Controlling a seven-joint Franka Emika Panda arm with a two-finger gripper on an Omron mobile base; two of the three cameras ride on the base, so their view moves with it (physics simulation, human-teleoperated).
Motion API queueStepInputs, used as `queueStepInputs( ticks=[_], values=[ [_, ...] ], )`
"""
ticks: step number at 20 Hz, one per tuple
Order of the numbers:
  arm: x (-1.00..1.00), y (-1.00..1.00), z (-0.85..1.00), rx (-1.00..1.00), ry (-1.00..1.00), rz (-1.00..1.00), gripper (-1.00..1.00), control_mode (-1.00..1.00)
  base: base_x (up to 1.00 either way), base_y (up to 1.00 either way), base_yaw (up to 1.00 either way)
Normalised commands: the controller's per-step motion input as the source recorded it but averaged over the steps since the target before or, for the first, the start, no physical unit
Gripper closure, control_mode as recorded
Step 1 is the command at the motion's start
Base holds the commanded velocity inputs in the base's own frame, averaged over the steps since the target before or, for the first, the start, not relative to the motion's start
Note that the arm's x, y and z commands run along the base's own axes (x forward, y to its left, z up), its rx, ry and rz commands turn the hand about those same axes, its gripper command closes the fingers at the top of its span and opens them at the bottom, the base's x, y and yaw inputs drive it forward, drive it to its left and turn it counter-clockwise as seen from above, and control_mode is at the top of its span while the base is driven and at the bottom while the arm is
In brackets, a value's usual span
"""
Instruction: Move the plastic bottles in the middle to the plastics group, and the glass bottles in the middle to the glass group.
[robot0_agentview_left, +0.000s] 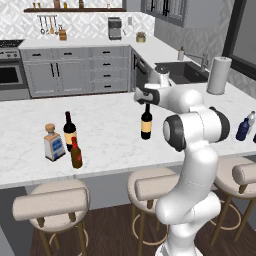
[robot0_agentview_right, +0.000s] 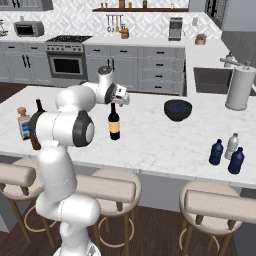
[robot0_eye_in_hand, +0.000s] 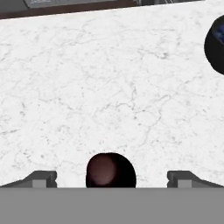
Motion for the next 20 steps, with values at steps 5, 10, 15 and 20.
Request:
queueStepInputs(
  ticks=[5,10,15,20],
  values=[
    [0.22,0.00,-0.21,0.00,0.12,0.02,-1.00,-1.00,0.00,0.00,0.00],
    [0.22,0.01,-0.25,0.00,0.04,0.03,-1.00,-1.00,0.00,0.00,0.00],
    [0.08,0.00,-0.18,0.00,0.01,0.04,-1.00,-1.00,0.00,0.00,0.00],
    [-0.10,0.02,-0.23,0.00,0.05,0.02,1.00,-1.00,0.00,0.00,0.00]
  ],
)
